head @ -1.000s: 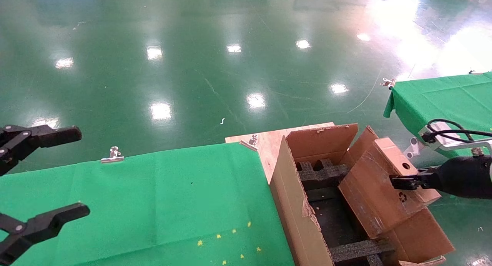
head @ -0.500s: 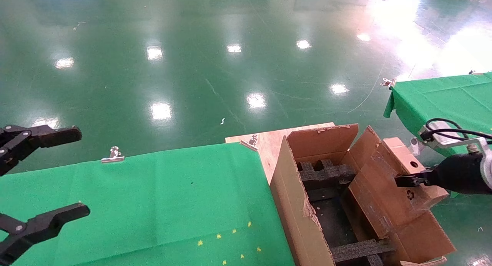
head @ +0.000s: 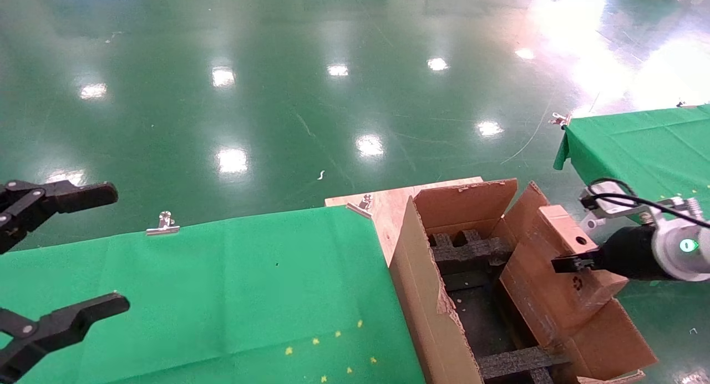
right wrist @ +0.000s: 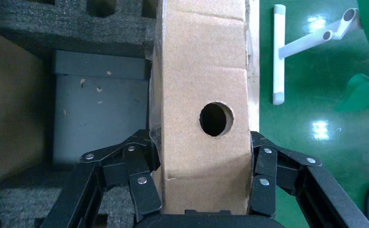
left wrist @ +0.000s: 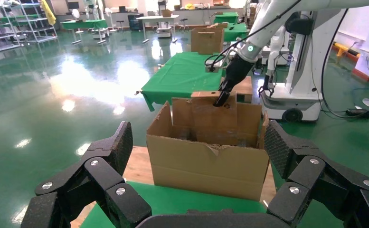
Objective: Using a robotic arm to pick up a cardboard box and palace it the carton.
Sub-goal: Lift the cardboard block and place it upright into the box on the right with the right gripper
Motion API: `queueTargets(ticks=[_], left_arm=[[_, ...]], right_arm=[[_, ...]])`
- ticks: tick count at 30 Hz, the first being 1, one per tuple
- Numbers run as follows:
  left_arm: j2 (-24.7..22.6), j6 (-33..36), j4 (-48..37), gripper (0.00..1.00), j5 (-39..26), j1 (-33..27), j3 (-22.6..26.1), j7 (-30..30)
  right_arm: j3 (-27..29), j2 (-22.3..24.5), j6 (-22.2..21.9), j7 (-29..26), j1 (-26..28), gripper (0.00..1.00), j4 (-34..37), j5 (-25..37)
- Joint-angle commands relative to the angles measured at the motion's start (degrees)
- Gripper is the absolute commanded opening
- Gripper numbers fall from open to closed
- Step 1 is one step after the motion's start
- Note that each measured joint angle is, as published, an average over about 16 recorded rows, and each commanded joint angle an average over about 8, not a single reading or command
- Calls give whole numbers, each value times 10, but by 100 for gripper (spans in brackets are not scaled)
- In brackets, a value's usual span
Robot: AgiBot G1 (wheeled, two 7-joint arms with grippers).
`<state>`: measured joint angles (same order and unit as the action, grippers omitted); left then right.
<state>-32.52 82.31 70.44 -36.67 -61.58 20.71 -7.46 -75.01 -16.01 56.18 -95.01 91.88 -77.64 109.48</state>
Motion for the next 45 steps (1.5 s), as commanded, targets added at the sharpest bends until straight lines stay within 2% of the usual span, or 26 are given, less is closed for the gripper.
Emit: queueTargets(ticks=[1, 9, 16, 23, 30, 36, 45], left_arm=[[0, 0, 0, 100, 0, 0, 0, 0], [0, 0, 0, 100, 0, 0, 0, 0], [0, 0, 0, 100, 0, 0, 0, 0], [0, 0, 0, 100, 0, 0, 0, 0], [0, 0, 0, 100, 0, 0, 0, 0], [0, 0, 0, 100, 0, 0, 0, 0], [0, 0, 0, 100, 0, 0, 0, 0]], right_arm=[[-4, -8, -5, -12, -5, 0, 0, 12], [-20, -32, -33, -70, -37, 0, 2, 63], [-34, -49, -77, -137, -77, 0, 4, 122], [-39, -65, -125, -235, -121, 0, 7, 219], [-38, -90, -139, -329, -161, 0, 3, 311], [-41, -102, -143, -366, -185, 0, 4, 344], [-49, -116, -152, -388, -213, 0, 14, 362]])
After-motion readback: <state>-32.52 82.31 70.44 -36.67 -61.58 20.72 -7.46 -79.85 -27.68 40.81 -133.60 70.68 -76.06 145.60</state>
